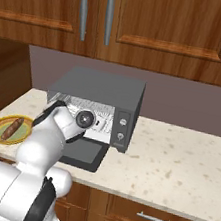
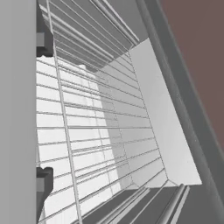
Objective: Pull the toaster oven rack outwards. Pick up the baguette from the plate and place it on the toaster oven rack. Close the toaster oven door fully and set the temperature to the lowest setting.
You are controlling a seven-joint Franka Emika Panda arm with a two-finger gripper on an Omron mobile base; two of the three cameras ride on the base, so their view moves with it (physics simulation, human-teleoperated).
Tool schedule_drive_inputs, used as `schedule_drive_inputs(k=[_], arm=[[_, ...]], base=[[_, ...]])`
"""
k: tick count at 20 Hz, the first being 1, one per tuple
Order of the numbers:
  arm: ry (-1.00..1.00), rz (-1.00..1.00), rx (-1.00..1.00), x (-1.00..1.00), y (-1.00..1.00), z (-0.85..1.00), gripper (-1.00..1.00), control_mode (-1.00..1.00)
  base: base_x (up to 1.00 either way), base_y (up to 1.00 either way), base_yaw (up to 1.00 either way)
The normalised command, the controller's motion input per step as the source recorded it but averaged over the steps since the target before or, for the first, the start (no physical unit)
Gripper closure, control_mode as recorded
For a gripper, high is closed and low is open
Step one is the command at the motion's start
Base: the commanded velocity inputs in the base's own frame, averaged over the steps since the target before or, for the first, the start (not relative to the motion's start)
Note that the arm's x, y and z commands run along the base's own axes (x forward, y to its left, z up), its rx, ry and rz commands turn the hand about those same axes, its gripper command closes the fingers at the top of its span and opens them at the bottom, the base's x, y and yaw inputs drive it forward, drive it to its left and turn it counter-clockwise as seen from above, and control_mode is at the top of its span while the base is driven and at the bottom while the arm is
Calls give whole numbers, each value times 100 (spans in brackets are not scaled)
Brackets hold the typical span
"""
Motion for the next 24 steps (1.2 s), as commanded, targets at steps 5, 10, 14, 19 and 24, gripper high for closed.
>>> schedule_drive_inputs(k=[5,10,14,19,24], arm=[[0,0,7,10,-8,0,-100,-100],[0,0,10,6,-13,-7,-100,-100],[0,0,9,4,-15,-4,-100,-100],[0,0,7,11,-7,-1,-100,-100],[0,0,3,8,-3,-21,-100,-100]], base=[[0,0,0],[0,0,0],[0,0,0],[0,0,0],[0,0,0]])
